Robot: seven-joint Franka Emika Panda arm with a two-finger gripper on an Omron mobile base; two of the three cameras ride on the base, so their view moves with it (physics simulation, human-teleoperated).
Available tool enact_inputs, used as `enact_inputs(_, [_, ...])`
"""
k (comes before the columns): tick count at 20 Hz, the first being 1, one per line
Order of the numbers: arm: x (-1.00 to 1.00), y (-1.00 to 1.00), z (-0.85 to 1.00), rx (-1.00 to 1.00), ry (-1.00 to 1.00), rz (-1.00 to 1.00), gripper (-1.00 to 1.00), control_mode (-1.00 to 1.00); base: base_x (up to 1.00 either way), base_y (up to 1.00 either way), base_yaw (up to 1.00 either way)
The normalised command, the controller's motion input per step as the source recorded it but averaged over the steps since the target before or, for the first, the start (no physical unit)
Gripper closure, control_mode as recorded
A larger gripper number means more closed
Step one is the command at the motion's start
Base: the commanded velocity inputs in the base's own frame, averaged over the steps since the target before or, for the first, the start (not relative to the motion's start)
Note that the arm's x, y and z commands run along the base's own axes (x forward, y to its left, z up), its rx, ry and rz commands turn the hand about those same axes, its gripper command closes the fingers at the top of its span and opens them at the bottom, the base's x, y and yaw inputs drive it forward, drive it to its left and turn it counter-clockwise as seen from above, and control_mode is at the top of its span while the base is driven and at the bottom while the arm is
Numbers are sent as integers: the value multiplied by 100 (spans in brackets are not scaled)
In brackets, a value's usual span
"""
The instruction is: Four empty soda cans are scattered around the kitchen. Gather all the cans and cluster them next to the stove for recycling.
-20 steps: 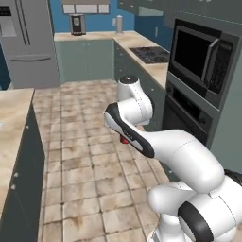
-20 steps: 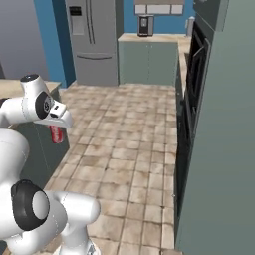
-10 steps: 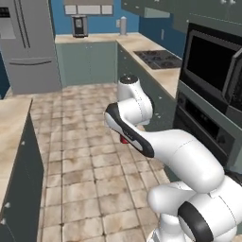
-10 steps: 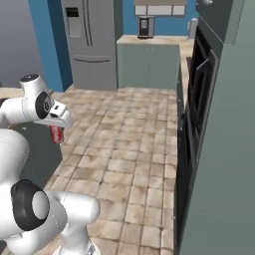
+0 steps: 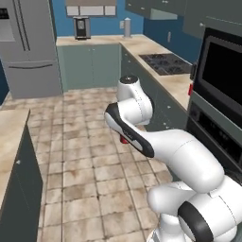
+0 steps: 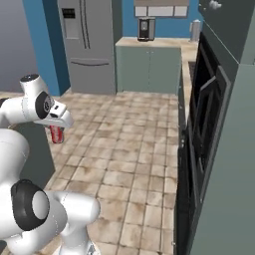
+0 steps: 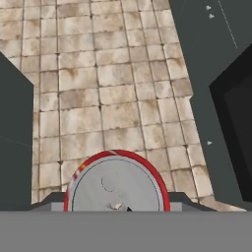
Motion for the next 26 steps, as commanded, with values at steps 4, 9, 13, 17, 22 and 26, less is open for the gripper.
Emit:
enact_inputs(4, [0, 0, 0, 0, 0, 0, 100, 100, 61, -24, 1])
enact_inputs(9, [0, 0, 0, 0, 0, 0, 100, 100, 60, -24, 1])
enact_inputs(13, [0, 0, 0, 0, 0, 0, 100, 100, 59, -24, 2])
enact_inputs(17, [0, 0, 0, 0, 0, 0, 100, 100, 58, -24, 2])
enact_inputs(22, [0, 0, 0, 0, 0, 0, 100, 100, 57, -24, 2])
enact_inputs(26, [0, 0, 0, 0, 0, 0, 100, 100, 56, -25, 2])
